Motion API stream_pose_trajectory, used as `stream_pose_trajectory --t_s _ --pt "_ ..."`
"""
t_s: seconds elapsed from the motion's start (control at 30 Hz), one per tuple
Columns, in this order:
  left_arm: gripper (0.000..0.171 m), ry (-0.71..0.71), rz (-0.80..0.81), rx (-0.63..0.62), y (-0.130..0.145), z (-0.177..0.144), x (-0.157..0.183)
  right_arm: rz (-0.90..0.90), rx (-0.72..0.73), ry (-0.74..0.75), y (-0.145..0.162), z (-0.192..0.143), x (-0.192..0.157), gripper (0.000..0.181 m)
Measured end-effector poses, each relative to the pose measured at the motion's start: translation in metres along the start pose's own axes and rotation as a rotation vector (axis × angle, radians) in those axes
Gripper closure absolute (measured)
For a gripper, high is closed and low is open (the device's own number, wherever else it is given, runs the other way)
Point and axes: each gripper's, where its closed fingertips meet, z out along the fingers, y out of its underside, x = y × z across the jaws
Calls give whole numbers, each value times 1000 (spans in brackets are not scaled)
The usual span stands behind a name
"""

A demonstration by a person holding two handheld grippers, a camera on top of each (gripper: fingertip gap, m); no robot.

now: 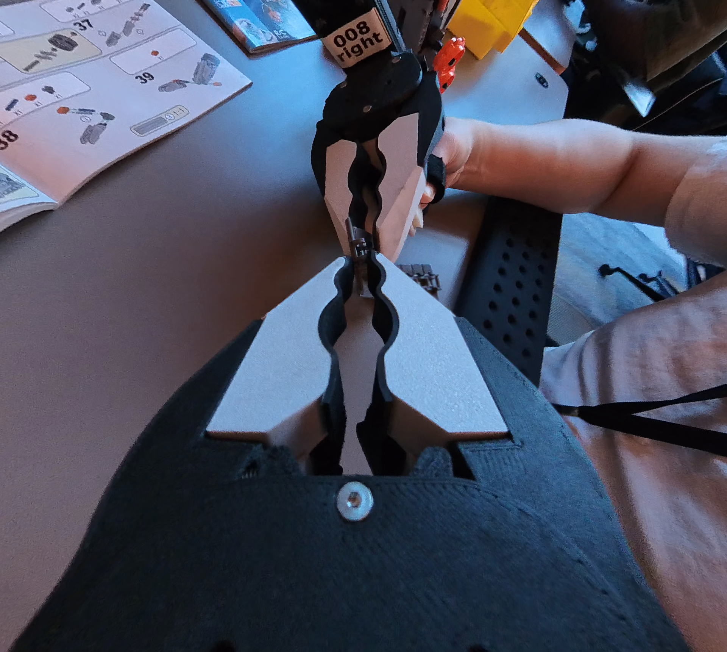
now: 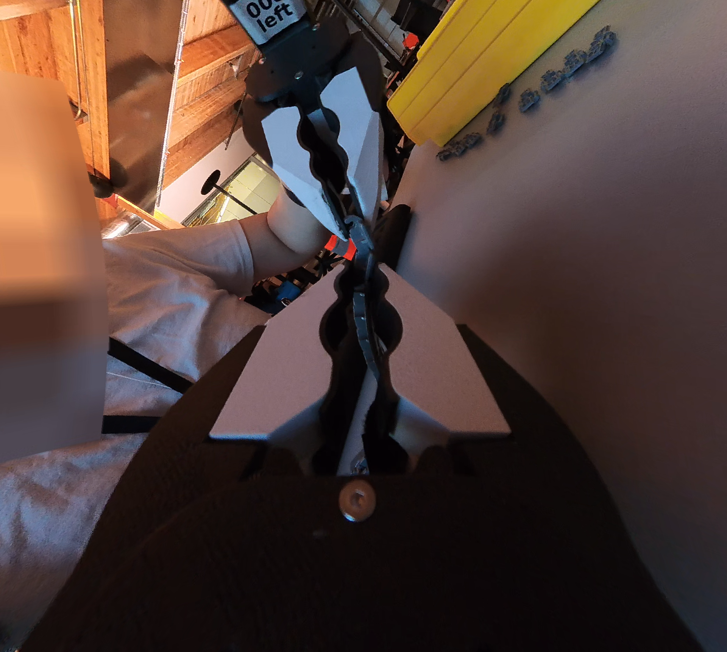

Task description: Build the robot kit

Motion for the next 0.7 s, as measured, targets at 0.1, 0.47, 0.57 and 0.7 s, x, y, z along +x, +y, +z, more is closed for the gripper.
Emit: stream_pose_trajectory --t_s 0.1,0.47,0.57,0.7 --pt "165 -31 36 -3 0 0 0 -4 0 3 0 0 0 178" --pt "164 -92 81 6 3 3 -4 3 -6 28 1 0 4 179" --pt "164 -100 84 34 1 4 -5 9 8 26 -1 -1 4 180" --pt "164 -115 89 45 1 5 -7 25 12 28 -1 -1 5 180"
